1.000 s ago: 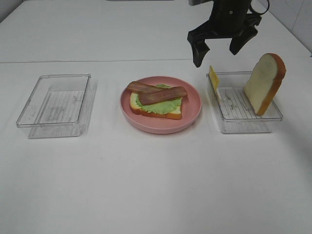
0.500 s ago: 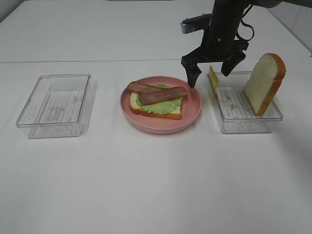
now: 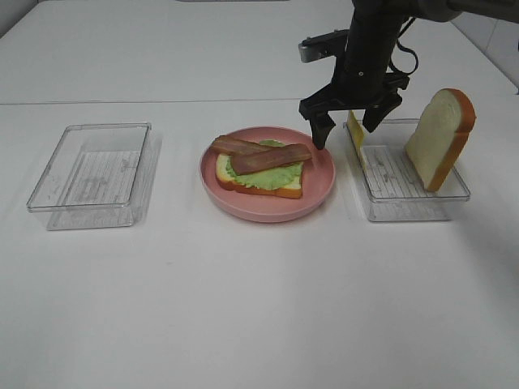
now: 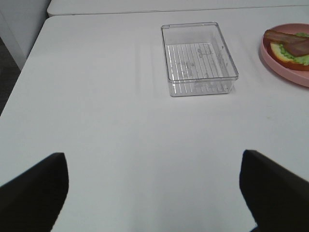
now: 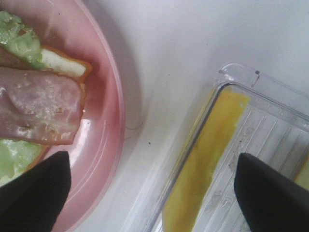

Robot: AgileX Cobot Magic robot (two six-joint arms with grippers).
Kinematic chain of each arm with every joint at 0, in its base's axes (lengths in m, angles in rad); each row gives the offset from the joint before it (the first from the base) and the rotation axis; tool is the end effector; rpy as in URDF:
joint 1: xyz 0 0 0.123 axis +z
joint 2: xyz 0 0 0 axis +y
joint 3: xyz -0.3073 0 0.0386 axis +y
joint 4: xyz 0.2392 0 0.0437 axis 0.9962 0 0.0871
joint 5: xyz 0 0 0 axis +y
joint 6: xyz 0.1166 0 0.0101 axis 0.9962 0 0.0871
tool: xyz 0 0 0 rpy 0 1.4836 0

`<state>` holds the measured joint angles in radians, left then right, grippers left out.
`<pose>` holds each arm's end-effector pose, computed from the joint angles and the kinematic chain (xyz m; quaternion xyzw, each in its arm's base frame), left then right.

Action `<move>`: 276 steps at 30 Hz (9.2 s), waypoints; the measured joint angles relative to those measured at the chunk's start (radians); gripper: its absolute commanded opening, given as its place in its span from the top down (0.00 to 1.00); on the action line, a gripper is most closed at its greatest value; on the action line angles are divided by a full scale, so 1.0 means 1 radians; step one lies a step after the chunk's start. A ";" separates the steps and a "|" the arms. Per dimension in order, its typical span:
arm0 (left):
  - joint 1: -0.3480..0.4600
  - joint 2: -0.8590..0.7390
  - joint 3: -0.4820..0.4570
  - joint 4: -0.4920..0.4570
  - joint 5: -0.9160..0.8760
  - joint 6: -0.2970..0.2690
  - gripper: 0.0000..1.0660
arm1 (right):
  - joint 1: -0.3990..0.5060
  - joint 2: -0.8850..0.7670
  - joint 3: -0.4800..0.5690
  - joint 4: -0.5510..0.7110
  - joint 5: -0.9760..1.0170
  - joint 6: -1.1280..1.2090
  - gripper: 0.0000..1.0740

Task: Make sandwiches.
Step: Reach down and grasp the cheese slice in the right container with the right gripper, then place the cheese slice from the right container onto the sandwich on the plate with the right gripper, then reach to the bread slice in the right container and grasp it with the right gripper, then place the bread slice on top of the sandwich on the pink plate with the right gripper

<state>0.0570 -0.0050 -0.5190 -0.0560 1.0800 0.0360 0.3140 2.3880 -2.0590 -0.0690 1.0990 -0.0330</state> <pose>-0.0176 -0.0068 0.2648 -0.0073 0.8516 -0.0036 0.5241 0.4946 0.1530 0.1555 -0.1833 0.9758 -0.0159 0.1181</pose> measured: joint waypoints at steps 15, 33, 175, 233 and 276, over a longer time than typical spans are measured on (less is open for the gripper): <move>0.000 0.000 0.000 0.000 0.000 0.000 0.17 | 0.000 0.014 0.000 -0.056 -0.005 0.053 1.00; 0.000 0.000 0.000 0.000 0.000 0.000 0.17 | 0.000 0.010 -0.064 -0.097 0.064 0.078 1.00; 0.000 0.000 0.000 0.000 0.000 0.000 0.17 | 0.029 -0.317 0.069 -0.229 0.097 0.061 0.08; 0.000 0.000 0.000 0.000 0.000 0.000 0.17 | -0.325 -0.078 0.068 0.090 0.104 -0.020 0.55; 0.000 0.000 0.000 0.000 0.000 0.000 0.17 | 0.052 -0.241 0.067 0.476 -0.037 -0.019 1.00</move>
<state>0.0570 -0.0050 -0.5190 -0.0560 1.0800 0.0360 0.3660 2.1470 -1.9920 0.4070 1.0620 -0.0520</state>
